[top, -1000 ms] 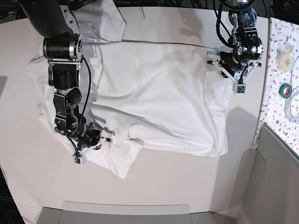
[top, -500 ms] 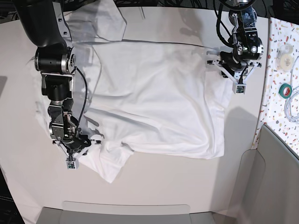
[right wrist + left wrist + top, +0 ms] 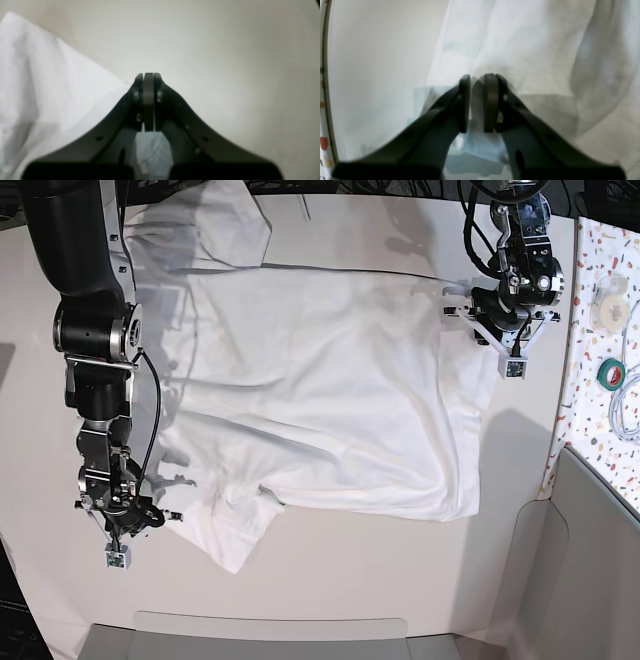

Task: Layout the t-shirt on the table in an organized manner, then fold the t-shirt properly
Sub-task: 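Hold the shirt corner with the left gripper and drag the hem with the right gripper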

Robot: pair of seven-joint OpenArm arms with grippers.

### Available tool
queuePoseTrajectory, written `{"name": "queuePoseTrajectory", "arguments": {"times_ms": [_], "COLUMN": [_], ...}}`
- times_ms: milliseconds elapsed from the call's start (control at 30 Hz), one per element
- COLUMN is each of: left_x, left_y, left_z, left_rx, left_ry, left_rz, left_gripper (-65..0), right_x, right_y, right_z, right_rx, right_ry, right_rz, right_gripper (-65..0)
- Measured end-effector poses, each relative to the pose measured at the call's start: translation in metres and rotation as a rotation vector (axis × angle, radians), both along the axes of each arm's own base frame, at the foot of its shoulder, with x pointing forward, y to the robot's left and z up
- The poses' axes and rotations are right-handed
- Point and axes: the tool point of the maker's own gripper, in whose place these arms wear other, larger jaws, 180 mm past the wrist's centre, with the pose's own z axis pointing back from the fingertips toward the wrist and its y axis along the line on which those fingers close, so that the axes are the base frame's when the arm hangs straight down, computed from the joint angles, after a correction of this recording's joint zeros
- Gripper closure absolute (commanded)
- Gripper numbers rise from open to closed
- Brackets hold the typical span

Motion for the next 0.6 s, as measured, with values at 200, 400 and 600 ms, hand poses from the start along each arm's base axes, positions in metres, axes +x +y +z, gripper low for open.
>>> {"name": "queuePoseTrajectory", "arguments": {"times_ms": [200,400,600], "left_x": [0.0,0.0,0.0], "left_y": [-0.002,-0.001,-0.001], "left_z": [0.0,0.0,0.0], "left_rx": [-0.005,-0.004,-0.004], "left_ry": [-0.002,-0.001,-0.001], "left_rz": [0.002,0.002,0.002], "left_gripper": [-8.3,-8.3,-8.3], "right_x": [-0.017,-0.048,-0.047], "right_y": [0.081,0.105,0.095], "right_z": [-0.022,-0.047,-0.057], "right_rx": [0.102,0.116,0.137], "right_ry": [0.107,0.128,0.117], "right_rz": [0.229,0.277,0.277], "right_gripper": [0.0,0.0,0.0]}}
